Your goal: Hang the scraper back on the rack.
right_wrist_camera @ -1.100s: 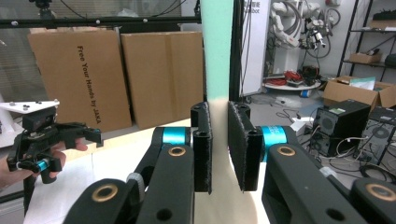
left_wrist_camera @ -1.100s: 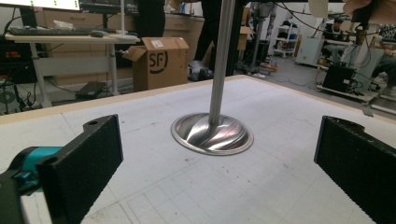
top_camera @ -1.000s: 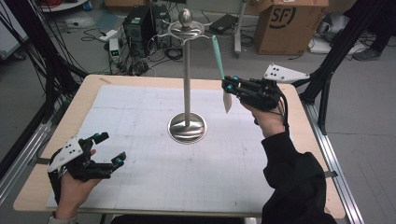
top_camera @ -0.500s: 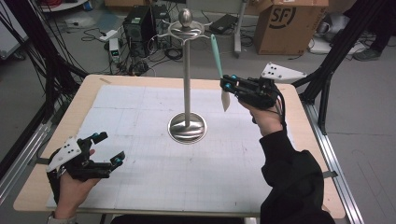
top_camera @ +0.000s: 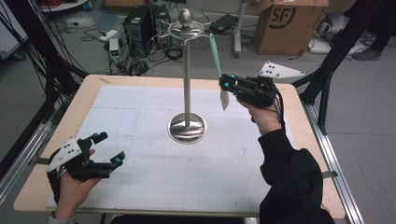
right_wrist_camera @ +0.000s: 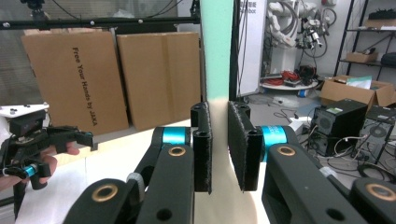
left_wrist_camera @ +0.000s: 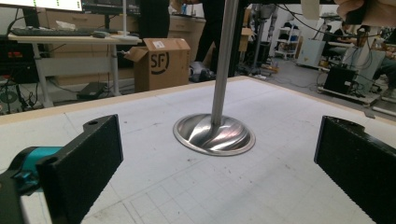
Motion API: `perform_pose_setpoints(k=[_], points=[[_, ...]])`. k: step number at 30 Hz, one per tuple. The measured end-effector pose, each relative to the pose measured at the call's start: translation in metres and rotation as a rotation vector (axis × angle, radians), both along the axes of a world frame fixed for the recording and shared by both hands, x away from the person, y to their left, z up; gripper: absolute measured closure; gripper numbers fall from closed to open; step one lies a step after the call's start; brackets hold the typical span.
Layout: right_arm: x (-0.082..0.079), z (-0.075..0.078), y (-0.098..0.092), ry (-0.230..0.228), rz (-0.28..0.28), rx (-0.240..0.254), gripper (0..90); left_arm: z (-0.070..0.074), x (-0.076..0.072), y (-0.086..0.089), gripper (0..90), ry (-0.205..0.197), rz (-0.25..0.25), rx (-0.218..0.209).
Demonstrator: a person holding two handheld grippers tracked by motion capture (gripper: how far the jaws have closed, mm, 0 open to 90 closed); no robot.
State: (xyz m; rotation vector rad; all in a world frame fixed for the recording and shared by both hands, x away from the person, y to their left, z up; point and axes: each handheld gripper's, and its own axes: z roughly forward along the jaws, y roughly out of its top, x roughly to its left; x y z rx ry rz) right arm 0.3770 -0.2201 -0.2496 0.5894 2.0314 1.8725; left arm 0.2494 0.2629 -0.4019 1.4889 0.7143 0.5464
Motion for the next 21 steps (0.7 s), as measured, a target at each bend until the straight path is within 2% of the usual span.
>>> perform_pose_setpoints(k=[21], points=[[0.008, -0.007, 0.021, 0.014, -0.004, -0.009, 80.2, -0.001, 0.001, 0.001, 1.8, 0.003, 0.003, -0.003]])
